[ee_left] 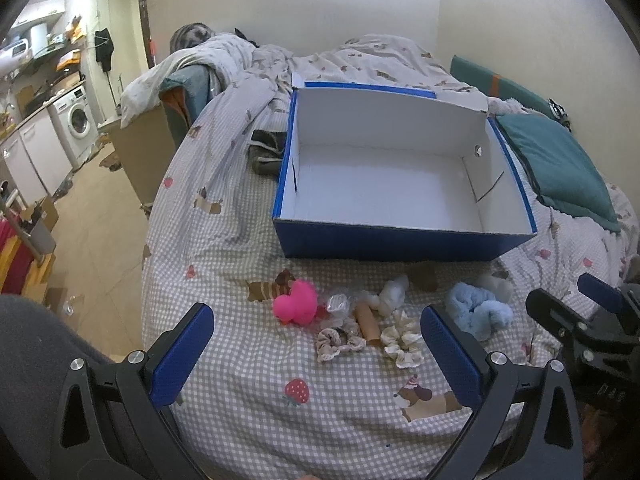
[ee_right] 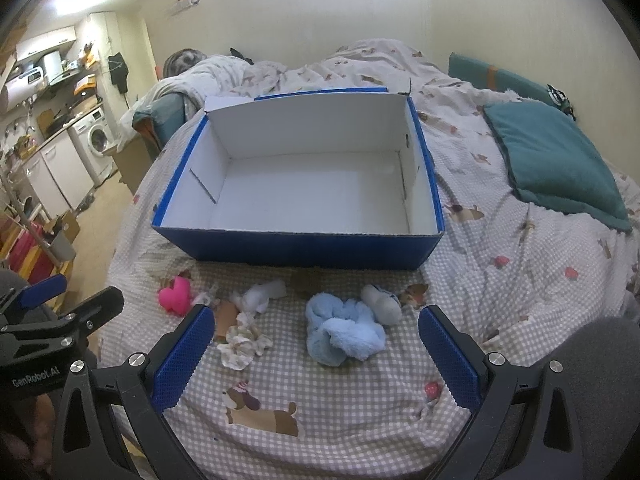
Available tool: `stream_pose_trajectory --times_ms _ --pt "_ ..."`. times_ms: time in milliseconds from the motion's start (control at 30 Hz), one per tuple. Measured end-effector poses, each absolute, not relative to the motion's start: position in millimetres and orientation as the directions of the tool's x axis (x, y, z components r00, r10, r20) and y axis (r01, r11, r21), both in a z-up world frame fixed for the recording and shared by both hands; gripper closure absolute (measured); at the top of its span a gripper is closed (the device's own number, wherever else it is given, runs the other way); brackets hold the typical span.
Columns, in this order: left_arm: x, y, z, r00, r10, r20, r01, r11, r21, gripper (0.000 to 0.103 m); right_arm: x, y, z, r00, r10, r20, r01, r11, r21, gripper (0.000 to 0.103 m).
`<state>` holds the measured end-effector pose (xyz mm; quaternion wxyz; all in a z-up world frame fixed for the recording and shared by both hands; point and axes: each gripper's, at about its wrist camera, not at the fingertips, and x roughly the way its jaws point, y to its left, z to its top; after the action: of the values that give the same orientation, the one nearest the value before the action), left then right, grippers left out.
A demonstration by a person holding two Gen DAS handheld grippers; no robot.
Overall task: Organize soft objects
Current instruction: 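Grasp the pink toy with the left tool while the right tool grasps the blue plush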
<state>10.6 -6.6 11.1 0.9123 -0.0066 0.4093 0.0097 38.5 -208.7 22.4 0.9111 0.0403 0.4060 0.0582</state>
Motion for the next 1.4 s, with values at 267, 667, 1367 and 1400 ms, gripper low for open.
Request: stream_pose_trajectory --times_ms 267,667,1367,1400 --pt "32 -2 14 0.622 0.006 -0.783 -0.013 1.000 -0.003 0.000 57 -218 26 0.630 0.159 -0.760 -0.065 0.986 0.152 0.000" --pt "113 47 0 0.401 0.030 -0.916 -0.081 0.997 -0.003 0.000 91 -224 8 0.482 0.142 -0.864 -0.176 0.982 0.063 0.000" --pt "170 44 -123 0.112 -0.085 -0.990 -0.148 0.984 -0.102 0.030 145 -260 -59 0.290 0.240 -0.926 -0.009 0.969 0.248 0.000" --pt "171 44 -127 0.107 -0.079 -0.991 -0.152 0.984 -0.095 0.034 146 -259 -59 0.289 0.242 -0.926 -0.010 0.968 0.250 0.000"
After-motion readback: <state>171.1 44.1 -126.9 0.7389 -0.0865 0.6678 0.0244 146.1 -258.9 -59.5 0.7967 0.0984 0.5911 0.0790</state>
